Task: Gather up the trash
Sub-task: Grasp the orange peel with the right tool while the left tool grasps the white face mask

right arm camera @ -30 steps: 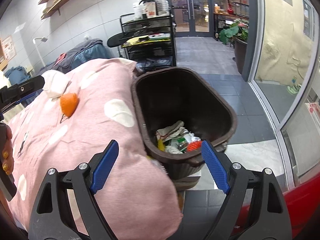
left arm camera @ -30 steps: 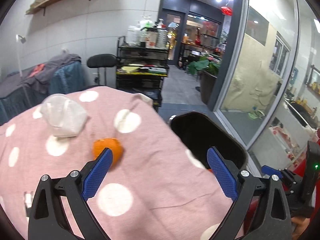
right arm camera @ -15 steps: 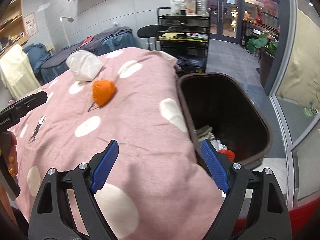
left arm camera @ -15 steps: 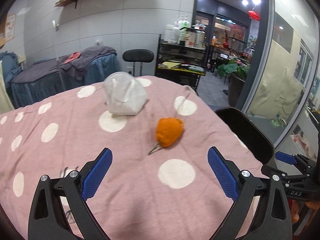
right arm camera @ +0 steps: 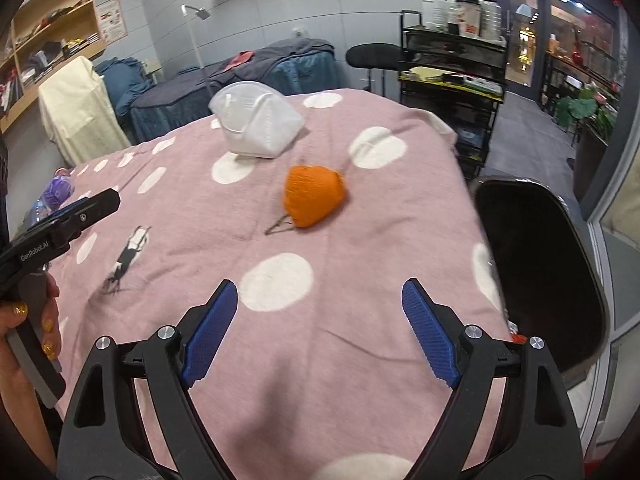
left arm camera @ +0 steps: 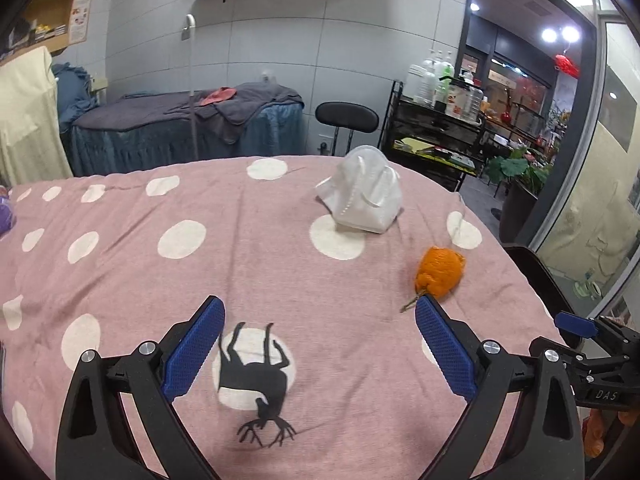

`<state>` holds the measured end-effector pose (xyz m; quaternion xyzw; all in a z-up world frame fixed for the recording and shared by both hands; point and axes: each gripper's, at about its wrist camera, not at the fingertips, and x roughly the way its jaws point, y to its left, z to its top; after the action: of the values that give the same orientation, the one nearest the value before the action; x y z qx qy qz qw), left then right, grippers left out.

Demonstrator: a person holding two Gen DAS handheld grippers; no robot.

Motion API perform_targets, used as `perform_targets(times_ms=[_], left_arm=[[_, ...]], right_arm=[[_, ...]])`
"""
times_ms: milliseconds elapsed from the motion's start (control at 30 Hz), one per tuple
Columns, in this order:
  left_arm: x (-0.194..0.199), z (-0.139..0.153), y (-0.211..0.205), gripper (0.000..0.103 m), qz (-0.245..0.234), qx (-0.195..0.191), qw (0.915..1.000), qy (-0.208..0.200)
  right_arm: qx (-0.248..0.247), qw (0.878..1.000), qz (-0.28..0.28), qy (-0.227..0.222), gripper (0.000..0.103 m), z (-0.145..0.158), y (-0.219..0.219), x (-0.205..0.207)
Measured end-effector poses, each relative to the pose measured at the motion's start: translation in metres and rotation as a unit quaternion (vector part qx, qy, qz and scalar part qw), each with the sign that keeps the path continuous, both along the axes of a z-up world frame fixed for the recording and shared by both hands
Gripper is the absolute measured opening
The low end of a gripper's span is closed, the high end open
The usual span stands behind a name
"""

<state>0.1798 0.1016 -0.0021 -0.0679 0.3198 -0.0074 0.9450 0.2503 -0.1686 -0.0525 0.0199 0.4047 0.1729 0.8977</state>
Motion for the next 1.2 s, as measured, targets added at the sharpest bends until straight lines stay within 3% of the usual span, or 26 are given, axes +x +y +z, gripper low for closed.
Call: perform_targets(times_ms=[333,600,733,1000,1067,1200], left_arm=[[0.015,-0.012,0.029,0.094,0.009,-0.017,0.9996,0.022],[0.04,-0.021,0.02,0.094,-0.023,-0.003,0.9989,0.04],[0.054,-0.022,0.02,0.094,-0.03,0.005,0.9988,0.039],[0.098,-0.021,0.013,0.094,-0.066,-0.026,0.9962,0.052],[0.111,-0.018,0.006,0.094,-0.074,-0.028,0.9959,0.045],[0.142,-0.011,-0.013,0.094,-0.09,-0.03,0.9954,0.012]], right_arm=[[-0.045,0.998,0.046,0.025,0.084,-0.005,0.05,0.059],[-0.039,0.995,0.016,0.095,0.083,-0.036,0.064,0.127],[-0.035,0.992,0.002,0.118,0.06,-0.051,0.065,0.144],[0.0,0.993,0.005,0.118,0.047,-0.049,0.058,0.145],[0.007,0.993,0.009,0.116,0.04,-0.047,0.056,0.141],[0.013,0.993,0.015,0.117,0.038,-0.044,0.053,0.135]])
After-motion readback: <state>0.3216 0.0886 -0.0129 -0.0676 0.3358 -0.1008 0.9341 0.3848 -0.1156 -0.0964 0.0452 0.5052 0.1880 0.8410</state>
